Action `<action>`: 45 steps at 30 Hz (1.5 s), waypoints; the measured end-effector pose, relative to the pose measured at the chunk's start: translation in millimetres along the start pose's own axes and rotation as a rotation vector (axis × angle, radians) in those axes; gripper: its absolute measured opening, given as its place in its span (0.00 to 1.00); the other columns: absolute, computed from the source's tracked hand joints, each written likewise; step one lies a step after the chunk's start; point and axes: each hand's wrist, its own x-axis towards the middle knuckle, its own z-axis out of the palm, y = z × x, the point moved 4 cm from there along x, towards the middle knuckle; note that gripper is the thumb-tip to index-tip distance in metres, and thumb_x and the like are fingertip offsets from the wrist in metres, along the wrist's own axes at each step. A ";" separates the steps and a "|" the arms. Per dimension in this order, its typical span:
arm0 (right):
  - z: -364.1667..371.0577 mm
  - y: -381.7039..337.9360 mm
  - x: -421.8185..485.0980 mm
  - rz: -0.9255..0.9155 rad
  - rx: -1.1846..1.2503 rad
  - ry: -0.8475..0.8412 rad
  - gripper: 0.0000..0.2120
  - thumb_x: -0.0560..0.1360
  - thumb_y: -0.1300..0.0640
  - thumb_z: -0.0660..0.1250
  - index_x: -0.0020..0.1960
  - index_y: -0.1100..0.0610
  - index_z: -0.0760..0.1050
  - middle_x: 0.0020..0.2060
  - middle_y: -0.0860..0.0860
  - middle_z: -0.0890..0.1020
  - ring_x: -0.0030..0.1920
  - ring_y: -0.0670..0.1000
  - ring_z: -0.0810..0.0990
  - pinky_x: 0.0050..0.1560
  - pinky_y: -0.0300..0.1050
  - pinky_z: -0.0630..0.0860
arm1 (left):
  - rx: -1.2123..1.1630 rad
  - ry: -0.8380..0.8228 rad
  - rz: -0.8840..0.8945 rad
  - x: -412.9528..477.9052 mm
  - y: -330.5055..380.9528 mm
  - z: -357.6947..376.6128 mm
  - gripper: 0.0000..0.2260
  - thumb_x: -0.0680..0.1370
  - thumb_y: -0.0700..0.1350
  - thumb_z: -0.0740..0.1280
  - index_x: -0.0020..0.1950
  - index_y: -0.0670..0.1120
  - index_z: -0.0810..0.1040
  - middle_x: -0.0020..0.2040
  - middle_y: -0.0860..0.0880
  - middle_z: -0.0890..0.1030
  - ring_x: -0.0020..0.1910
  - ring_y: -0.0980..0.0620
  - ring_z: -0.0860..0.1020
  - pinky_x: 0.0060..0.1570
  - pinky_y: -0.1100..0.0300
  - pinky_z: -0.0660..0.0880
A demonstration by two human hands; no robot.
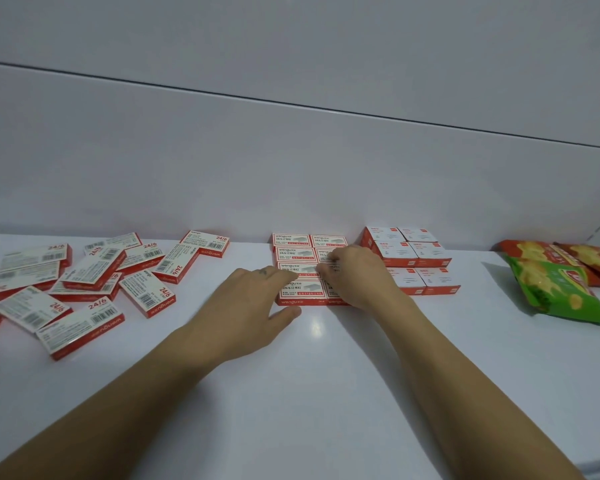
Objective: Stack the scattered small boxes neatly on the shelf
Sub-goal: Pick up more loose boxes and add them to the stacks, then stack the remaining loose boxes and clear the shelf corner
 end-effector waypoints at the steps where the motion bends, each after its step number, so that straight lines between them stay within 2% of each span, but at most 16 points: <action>1: -0.1 -0.1 0.0 -0.003 0.000 -0.002 0.17 0.78 0.45 0.60 0.49 0.56 0.80 0.46 0.54 0.81 0.48 0.55 0.78 0.43 0.45 0.70 | 0.002 -0.004 -0.003 0.4 0.0 0.2 0.24 0.77 0.62 0.61 0.71 0.57 0.66 0.67 0.56 0.74 0.60 0.53 0.74 0.59 0.59 0.68; 5: -1.9 -1.8 -2.5 -0.005 -0.058 -0.013 0.18 0.78 0.44 0.59 0.54 0.56 0.78 0.50 0.53 0.80 0.50 0.55 0.78 0.44 0.46 0.71 | 0.031 -0.018 0.000 4.6 -0.7 -4.7 0.24 0.77 0.62 0.61 0.71 0.57 0.67 0.66 0.55 0.74 0.60 0.53 0.74 0.58 0.59 0.68; 8: -11.7 -7.4 -5.2 -0.025 -0.100 0.000 0.24 0.78 0.40 0.59 0.68 0.53 0.68 0.61 0.53 0.76 0.59 0.56 0.76 0.54 0.51 0.72 | 0.093 -0.020 0.009 6.6 -5.3 -16.2 0.24 0.77 0.62 0.60 0.71 0.56 0.66 0.69 0.54 0.72 0.63 0.51 0.71 0.63 0.55 0.66; 10: -23.7 -18.2 -4.6 -0.100 -0.076 0.019 0.29 0.76 0.38 0.61 0.73 0.50 0.64 0.68 0.52 0.72 0.66 0.55 0.71 0.61 0.53 0.69 | 0.127 0.010 0.005 6.6 -10.7 -29.8 0.23 0.76 0.61 0.60 0.70 0.56 0.66 0.69 0.53 0.71 0.64 0.51 0.70 0.63 0.53 0.65; 14: -41.7 -54.4 -2.7 -0.279 -0.030 -0.032 0.33 0.75 0.38 0.63 0.75 0.47 0.60 0.74 0.50 0.65 0.72 0.53 0.64 0.69 0.52 0.61 | 0.238 0.047 -0.021 -0.6 -27.9 -62.9 0.24 0.76 0.61 0.61 0.70 0.53 0.67 0.69 0.52 0.71 0.65 0.51 0.70 0.63 0.53 0.64; 18: -37.9 -98.7 -4.2 -0.404 -0.024 -0.113 0.34 0.74 0.39 0.65 0.76 0.47 0.59 0.75 0.50 0.63 0.73 0.52 0.62 0.71 0.52 0.61 | 0.283 0.075 -0.127 -30.0 -55.2 -91.0 0.24 0.76 0.61 0.61 0.70 0.55 0.67 0.68 0.53 0.72 0.65 0.51 0.69 0.62 0.53 0.64; 25: -10.5 -178.9 -14.0 -0.608 -0.064 -0.178 0.32 0.72 0.39 0.67 0.73 0.48 0.64 0.71 0.49 0.69 0.68 0.53 0.68 0.66 0.52 0.66 | 0.327 0.076 -0.339 -95.0 -92.2 -120.5 0.28 0.74 0.65 0.60 0.72 0.57 0.64 0.70 0.53 0.70 0.67 0.50 0.68 0.64 0.52 0.63; 28: 2.2 -207.7 -19.3 -0.656 -0.075 -0.213 0.29 0.71 0.38 0.67 0.69 0.48 0.69 0.64 0.50 0.74 0.64 0.54 0.72 0.61 0.52 0.70 | 0.320 0.088 -0.430 -123.0 -102.8 -126.6 0.31 0.73 0.68 0.59 0.73 0.58 0.63 0.72 0.53 0.68 0.69 0.50 0.66 0.68 0.52 0.60; 30: 10.2 -223.6 -24.7 -0.670 -0.105 -0.203 0.23 0.72 0.39 0.65 0.63 0.49 0.73 0.58 0.51 0.77 0.58 0.55 0.75 0.54 0.50 0.73 | 0.297 0.088 -0.473 -139.0 -106.8 -126.5 0.31 0.73 0.69 0.58 0.73 0.59 0.62 0.73 0.54 0.67 0.70 0.51 0.66 0.69 0.51 0.60; 33: 20.0 -236.8 -30.8 -0.655 -0.112 -0.115 0.14 0.74 0.40 0.59 0.46 0.50 0.74 0.48 0.50 0.77 0.49 0.55 0.77 0.43 0.45 0.70 | 0.278 0.088 -0.504 -155.4 -108.4 -122.7 0.30 0.74 0.67 0.59 0.74 0.60 0.59 0.73 0.55 0.66 0.71 0.51 0.65 0.69 0.51 0.59; 37: 27.9 -239.2 -32.6 -0.603 -0.042 -0.061 0.14 0.78 0.43 0.57 0.54 0.50 0.74 0.49 0.49 0.75 0.48 0.54 0.78 0.40 0.44 0.65 | 0.268 0.074 -0.536 -164.1 -109.1 -118.5 0.30 0.74 0.66 0.59 0.74 0.59 0.59 0.74 0.55 0.65 0.72 0.52 0.62 0.71 0.51 0.57; 43: 37.1 -229.3 -29.3 -0.486 -0.059 -0.042 0.22 0.76 0.38 0.56 0.60 0.54 0.69 0.51 0.52 0.78 0.51 0.55 0.78 0.41 0.45 0.65 | 0.251 0.073 -0.561 -166.8 -108.5 -116.1 0.29 0.75 0.66 0.59 0.74 0.60 0.60 0.74 0.56 0.64 0.73 0.52 0.61 0.71 0.51 0.55; 45: 36.8 -228.5 -26.5 -0.471 -0.051 -0.069 0.23 0.75 0.39 0.59 0.63 0.53 0.67 0.52 0.51 0.80 0.52 0.55 0.78 0.39 0.45 0.67 | 0.250 0.072 -0.564 -165.2 -106.3 -114.9 0.29 0.75 0.66 0.59 0.73 0.60 0.59 0.74 0.56 0.64 0.73 0.52 0.61 0.71 0.50 0.55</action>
